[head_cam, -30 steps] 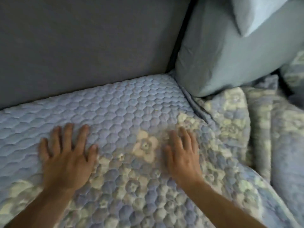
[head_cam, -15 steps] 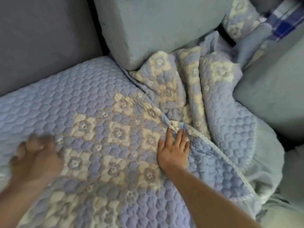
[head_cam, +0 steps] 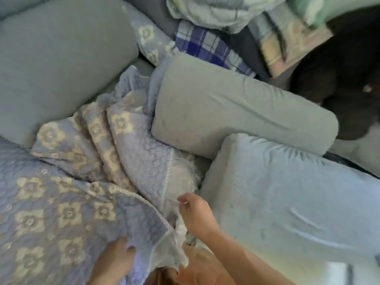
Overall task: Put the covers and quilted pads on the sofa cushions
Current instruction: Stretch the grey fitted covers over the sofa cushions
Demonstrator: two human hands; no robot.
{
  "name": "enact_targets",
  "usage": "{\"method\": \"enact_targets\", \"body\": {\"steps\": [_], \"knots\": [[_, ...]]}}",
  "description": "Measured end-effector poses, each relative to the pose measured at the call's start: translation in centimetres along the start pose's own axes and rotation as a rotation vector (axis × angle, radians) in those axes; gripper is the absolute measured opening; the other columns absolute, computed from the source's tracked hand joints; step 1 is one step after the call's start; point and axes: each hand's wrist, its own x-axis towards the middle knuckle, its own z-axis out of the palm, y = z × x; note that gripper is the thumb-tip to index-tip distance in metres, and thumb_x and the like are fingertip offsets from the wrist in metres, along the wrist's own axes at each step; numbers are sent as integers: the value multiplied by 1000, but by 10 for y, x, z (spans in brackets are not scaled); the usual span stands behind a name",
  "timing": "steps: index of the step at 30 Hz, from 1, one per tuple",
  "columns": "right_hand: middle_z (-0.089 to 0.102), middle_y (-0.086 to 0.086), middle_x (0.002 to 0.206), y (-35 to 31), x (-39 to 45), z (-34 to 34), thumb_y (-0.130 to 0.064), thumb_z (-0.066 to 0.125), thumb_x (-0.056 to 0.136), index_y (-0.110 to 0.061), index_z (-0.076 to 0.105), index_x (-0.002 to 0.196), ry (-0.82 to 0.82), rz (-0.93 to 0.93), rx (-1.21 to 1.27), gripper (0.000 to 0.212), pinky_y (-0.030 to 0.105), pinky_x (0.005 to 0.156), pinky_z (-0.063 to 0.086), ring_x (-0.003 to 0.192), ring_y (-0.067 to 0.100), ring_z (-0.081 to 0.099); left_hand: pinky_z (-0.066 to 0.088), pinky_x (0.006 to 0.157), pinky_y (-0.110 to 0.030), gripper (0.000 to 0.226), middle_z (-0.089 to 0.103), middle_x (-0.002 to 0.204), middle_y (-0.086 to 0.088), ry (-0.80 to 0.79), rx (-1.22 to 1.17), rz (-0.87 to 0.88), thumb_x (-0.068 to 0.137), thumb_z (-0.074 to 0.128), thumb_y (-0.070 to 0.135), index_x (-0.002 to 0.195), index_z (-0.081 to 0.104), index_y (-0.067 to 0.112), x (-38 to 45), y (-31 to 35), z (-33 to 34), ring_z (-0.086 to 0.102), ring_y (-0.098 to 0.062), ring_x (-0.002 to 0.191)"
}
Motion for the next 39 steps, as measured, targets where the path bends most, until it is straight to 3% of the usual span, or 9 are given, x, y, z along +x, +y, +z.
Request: {"method": "enact_targets", "body": {"steps": [3,6,12,15,21,27,30,34,39], "knots": [[68,-6,86,35,-40,-71,-21,51,99,-21,72,100,159,130,140,21,25,63,44,74,14,63,46,85,-31,24,69,117,-4,-6,-212,201,101,53,35,118,65,22,-46,133,-7,62,-20,98],[62,-5,66,82,-73,-115,-18,51,99,-25,65,78,382,257,276,26,29,53,40,55,7,53,44,95,-33,44,56,136,-4,45,-286,433,101,54,36,142,49,20,-74,244,1,56,-20,116],[71,-4,88,142,-106,-175,-23,50,100,-22,71,104,565,341,365,21,26,59,43,70,13,62,27,118,-46,57,42,149,-24,434,68,799,100,52,38,148,44,7,-46,376,-3,37,-38,140],[70,-4,90,156,-111,-191,-21,51,100,-22,72,109,600,290,361,23,16,56,37,64,3,54,24,120,-47,61,41,153,-23,245,311,716,104,35,49,151,40,10,-6,414,-13,36,-38,143],[65,2,116,197,-168,-159,-22,51,102,-17,64,119,745,503,510,23,33,89,52,98,12,60,39,104,-45,75,56,124,-17,192,471,639,84,32,82,125,58,24,-59,333,40,48,-39,121],[62,4,92,186,-207,-140,-57,45,96,-22,50,90,840,870,742,36,46,81,54,76,26,66,50,76,-43,46,57,97,-2,268,638,890,76,72,63,103,69,26,-152,235,76,52,-30,94],[54,7,120,189,-234,-149,-60,48,93,-18,49,119,889,878,605,49,43,87,50,96,27,62,43,88,-41,38,61,107,6,194,900,1022,86,61,65,103,65,31,-164,243,76,51,-24,108],[30,12,146,208,-240,-197,-62,56,89,-15,30,146,1000,877,447,78,49,100,44,126,38,45,36,90,-40,29,53,111,8,-117,929,903,98,47,55,96,56,27,-177,248,74,43,-20,117],[60,18,108,238,-246,-222,-65,63,83,-6,50,117,859,1109,681,69,53,79,59,86,41,67,37,86,-35,38,46,88,9,-228,626,838,99,53,42,70,45,20,-177,217,80,42,-13,99]]}}
